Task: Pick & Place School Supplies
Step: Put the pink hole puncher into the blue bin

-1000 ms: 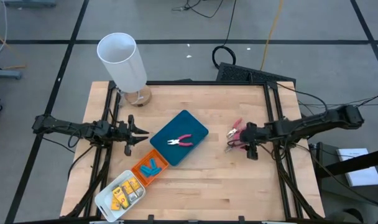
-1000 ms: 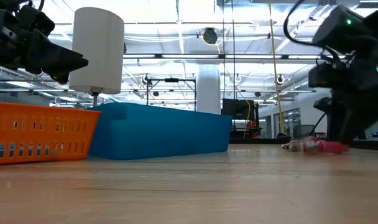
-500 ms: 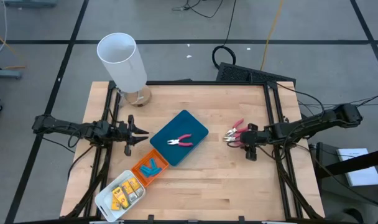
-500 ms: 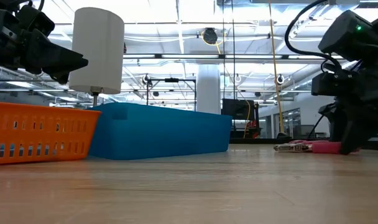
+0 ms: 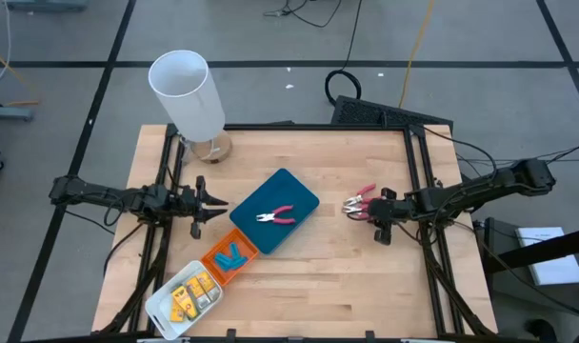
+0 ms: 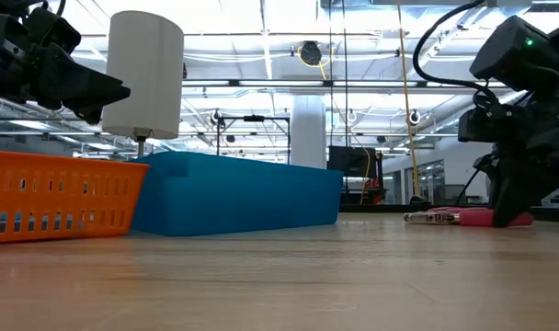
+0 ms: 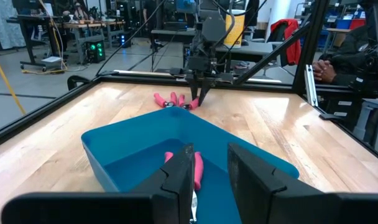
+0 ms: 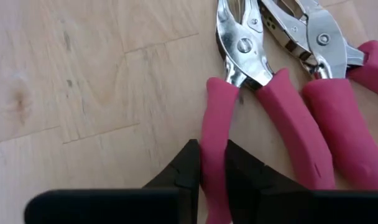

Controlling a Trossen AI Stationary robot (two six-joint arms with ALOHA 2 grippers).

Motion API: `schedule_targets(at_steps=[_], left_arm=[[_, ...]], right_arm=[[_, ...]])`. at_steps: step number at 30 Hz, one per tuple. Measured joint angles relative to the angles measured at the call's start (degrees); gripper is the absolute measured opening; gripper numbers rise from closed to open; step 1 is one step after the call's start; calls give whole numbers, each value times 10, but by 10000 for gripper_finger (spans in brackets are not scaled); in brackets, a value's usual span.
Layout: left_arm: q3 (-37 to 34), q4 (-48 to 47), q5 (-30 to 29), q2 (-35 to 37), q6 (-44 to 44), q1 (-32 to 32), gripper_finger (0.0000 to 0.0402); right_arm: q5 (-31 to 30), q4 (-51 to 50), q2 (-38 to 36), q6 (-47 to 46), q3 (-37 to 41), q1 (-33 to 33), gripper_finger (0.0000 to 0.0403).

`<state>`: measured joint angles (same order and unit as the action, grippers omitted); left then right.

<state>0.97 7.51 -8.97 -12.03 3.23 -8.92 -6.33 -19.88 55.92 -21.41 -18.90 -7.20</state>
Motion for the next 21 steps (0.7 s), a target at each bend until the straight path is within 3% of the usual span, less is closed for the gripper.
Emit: schedule_targets(at_steps=[7, 13, 21], left_arm=[[0, 0, 0, 0, 0, 0, 97], [0, 0, 0, 0, 0, 0, 97], [0, 0, 0, 0, 0, 0, 97]], right_arm=[[10, 65, -2, -1, 3, 0, 48], [50, 213, -3, 37, 2, -1, 42], [48, 422, 5, 112, 2, -13, 43]])
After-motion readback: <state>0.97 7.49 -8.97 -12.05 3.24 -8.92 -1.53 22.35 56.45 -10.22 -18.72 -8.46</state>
